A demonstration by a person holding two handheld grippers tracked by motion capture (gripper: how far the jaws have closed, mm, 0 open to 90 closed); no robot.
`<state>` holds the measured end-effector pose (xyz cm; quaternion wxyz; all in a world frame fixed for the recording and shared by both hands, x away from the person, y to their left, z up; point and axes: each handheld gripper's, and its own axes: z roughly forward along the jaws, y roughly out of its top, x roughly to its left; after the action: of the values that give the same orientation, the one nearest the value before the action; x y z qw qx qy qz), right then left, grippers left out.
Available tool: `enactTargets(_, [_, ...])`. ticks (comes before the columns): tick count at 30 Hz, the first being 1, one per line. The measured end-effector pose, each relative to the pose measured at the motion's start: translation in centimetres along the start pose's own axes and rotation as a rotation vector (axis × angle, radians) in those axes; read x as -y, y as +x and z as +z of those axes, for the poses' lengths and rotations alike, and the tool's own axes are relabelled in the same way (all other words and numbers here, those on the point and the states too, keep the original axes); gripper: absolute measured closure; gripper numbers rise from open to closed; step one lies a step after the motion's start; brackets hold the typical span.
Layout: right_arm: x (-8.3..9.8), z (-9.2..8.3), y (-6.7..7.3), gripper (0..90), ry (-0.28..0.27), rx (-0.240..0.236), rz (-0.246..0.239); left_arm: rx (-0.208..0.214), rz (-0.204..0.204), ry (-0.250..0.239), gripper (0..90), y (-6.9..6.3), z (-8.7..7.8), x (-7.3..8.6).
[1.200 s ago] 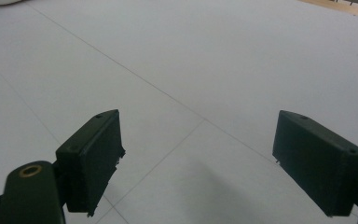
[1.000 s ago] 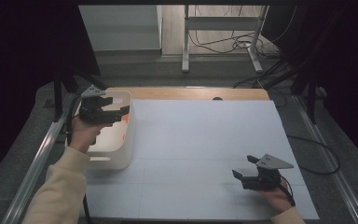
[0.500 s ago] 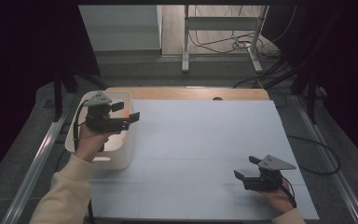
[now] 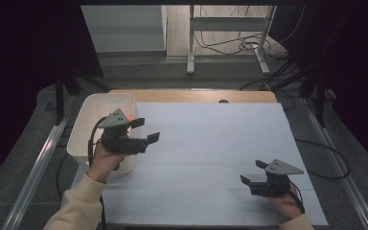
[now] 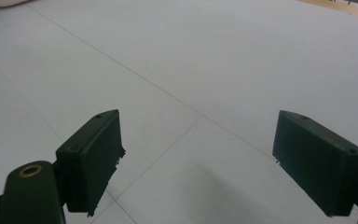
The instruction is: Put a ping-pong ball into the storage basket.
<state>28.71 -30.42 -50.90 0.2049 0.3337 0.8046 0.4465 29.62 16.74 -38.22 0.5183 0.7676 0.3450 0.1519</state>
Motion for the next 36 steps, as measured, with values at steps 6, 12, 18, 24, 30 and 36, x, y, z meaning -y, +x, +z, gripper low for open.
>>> enactTargets(6, [0.0,0.0,0.0,16.2,-0.002,0.0,-0.002,0.035,0.023,-0.006,22.0,-2.2,1.2,1.3])
enactTargets(12, [0.0,-0.1,0.0,16.2,-0.002,-0.005,0.001,0.063,0.05,0.021,21.6,-3.8,2.2,2.7])
enactTargets(18, [0.0,0.0,0.1,16.2,-0.001,-0.008,-0.004,0.069,0.072,0.034,21.6,-5.0,2.8,4.1])
enactTargets(24, [0.0,-0.1,0.1,16.2,-0.002,-0.007,-0.004,0.067,0.066,0.039,21.7,-5.2,3.0,5.2])
enactTargets(30, [-0.1,-0.3,0.2,16.2,-0.008,-0.006,-0.002,0.055,0.058,0.063,21.6,-5.3,2.9,7.2])
enactTargets(36, [-0.1,-0.3,0.3,16.2,-0.01,-0.011,-0.007,0.031,0.046,0.073,21.4,-5.0,2.2,9.1])
